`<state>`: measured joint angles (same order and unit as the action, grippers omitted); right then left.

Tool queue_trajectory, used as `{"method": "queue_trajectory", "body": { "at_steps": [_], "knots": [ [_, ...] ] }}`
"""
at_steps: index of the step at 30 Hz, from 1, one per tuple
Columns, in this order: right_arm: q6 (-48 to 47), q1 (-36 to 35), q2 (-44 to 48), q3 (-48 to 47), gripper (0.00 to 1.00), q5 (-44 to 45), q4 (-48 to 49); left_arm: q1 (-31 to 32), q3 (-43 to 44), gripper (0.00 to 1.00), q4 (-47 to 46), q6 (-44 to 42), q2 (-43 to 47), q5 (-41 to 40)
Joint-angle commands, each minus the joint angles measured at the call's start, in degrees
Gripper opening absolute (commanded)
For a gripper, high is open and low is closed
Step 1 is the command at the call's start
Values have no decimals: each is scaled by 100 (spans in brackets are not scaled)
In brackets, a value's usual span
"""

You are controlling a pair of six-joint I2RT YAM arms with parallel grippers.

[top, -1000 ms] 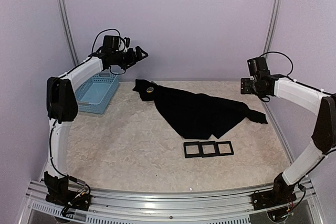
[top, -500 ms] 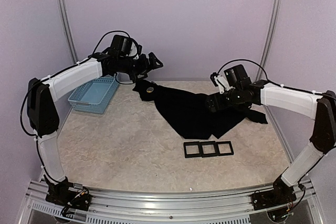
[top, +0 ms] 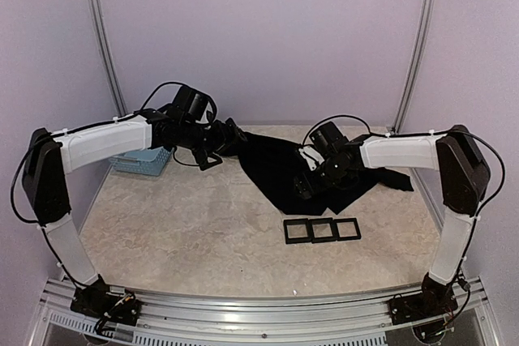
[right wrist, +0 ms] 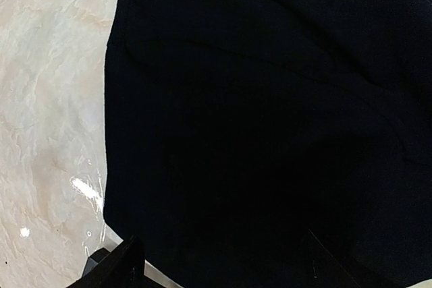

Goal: Remove the brooch from the garment
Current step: Adjust the crumpled clothing at the center of the board.

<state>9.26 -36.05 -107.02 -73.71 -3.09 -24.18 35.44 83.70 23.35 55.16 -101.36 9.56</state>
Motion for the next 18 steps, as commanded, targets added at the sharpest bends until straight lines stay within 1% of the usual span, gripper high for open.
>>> {"method": "queue_trajectory", "body": {
  "at_steps": [1, 11, 18],
  "knots": [
    [53, -269, -214, -231, 81, -68, -212, 68, -253, 99, 4, 272, 352, -129],
    [286, -460, -590, -192, 80, 251, -280, 68, -466, 99, 112, 368, 527, -183],
    [310, -525, -715, -176, 76, 259, -262, 68, -500, 99, 108, 426, 547, -155]
  ]
}}
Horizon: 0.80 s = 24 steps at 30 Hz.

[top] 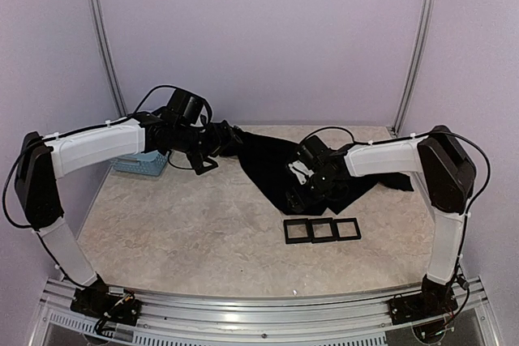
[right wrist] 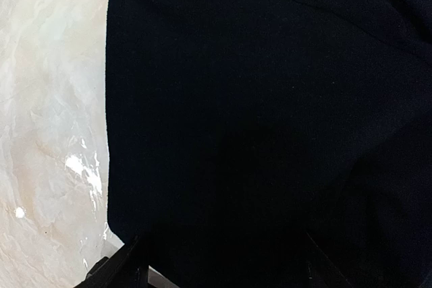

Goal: Remove the brooch from the garment
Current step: Adjust the crumpled clothing at the center of the board.

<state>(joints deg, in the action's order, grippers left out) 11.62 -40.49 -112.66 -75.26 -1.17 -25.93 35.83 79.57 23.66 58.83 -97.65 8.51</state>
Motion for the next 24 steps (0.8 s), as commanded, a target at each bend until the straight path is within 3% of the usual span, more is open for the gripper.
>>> {"method": "queue_trajectory", "body": {
  "at_steps": [1, 8, 20, 24],
  "knots": [
    [85, -82, -184, -33, 74, 52, -83, 29, -95, 99, 77, 66, 176, -51],
    [138, -98, -380, -117, 64, 82, -86, 29, -122, 99, 103, 78, 214, -51],
    [446, -99, -315, -301, 1, -146, 126, -137, -336, 99, 9, 155, 436, 1],
    [449, -101, -182, -699, 0, -323, 131, -338, -468, 99, 34, 126, 694, 38]
  ]
}}
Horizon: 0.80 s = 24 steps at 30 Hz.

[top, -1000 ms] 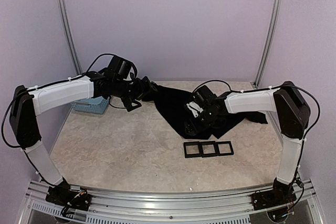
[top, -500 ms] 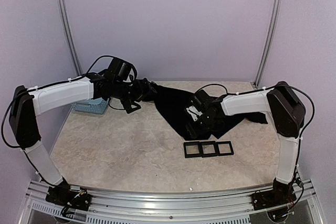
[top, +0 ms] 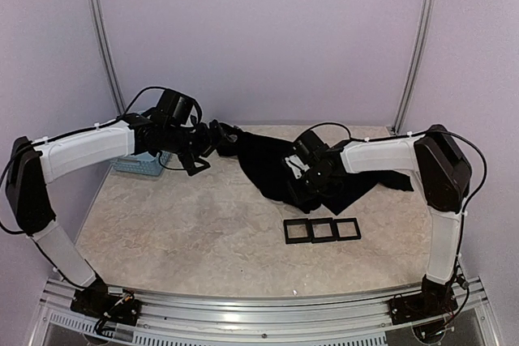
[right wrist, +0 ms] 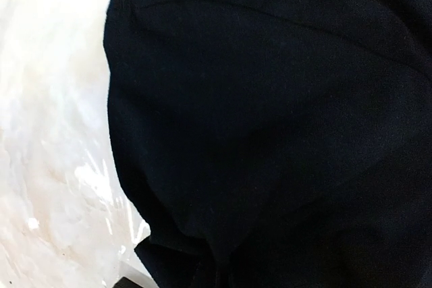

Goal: Remove the brooch from the garment
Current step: Adjust the crumpled clothing at the center of the board.

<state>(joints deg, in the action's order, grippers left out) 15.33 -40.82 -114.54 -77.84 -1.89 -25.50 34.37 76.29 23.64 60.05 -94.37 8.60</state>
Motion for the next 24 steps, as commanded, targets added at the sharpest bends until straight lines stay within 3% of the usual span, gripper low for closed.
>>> {"method": "queue_trajectory", "body": {
  "at_steps": [1, 10, 20, 21, 24],
  "knots": [
    [80, -67, 29, -596, 0, -333, 80, -253, -163, 99, 54, -15, 432, 36],
    [131, -476, 95, -1601, 0, -1103, -51, -767, -303, 99, 556, -202, 1368, -172],
    [-152, -2370, 130, -1921, 0, -1992, 87, -932, -748, 99, 1134, -194, 2306, -557],
    [-19, -2660, 82, -2050, 19, -2158, 214, -932, -871, 99, 1187, -133, 2492, -604],
    [25, -2704, 223, -2171, 50, -1939, 89, -844, -989, 99, 1306, -82, 2684, -650]
  ]
}}
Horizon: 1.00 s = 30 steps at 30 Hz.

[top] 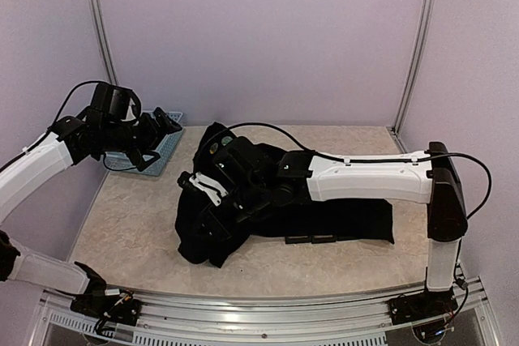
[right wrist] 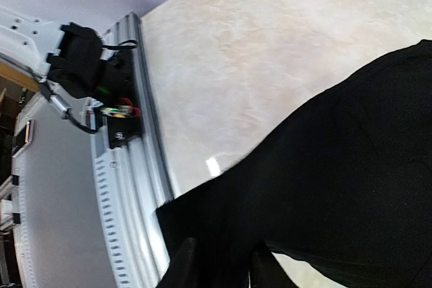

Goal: Remove the brooch from the garment
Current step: Adjust the crumpled clothing at the center of the board, then pick up the crumped clothing from the center of the board.

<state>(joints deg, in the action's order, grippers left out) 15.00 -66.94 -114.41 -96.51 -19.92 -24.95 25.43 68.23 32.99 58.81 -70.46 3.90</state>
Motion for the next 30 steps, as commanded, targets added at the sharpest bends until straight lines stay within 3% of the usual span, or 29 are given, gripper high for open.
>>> {"method": "queue_trajectory", "body": {
  "at_steps": [1, 3, 6, 12, 20, 27, 30],
  "knots": [
    [-2, -98, 302, -337, 59, 97, -36, 128, -190, 99, 459, 60, 312, -202],
    [-64, -40, 581, -377, 72, 526, -225, 334, -203, 99, 639, 117, 310, -227],
    [181, 210, 1119, -159, 81, 1165, -504, 755, -342, 99, 740, 338, 219, -223],
    [813, 1026, 2765, 1508, 99, 2729, -915, 1754, -593, 99, 1396, 1093, -219, -369],
    [1180, 2877, 4313, 3507, 100, 3163, -1626, 2889, -1359, 99, 1562, 2304, -536, -108],
    [1032, 4789, 4823, 4688, 100, 2328, -1445, 3317, -2385, 99, 1523, 3086, -80, 198],
    [1004, 5580, 4857, 5087, 100, 1815, -1206, 3323, -2949, 99, 915, 3218, 281, 374]
  ]
}}
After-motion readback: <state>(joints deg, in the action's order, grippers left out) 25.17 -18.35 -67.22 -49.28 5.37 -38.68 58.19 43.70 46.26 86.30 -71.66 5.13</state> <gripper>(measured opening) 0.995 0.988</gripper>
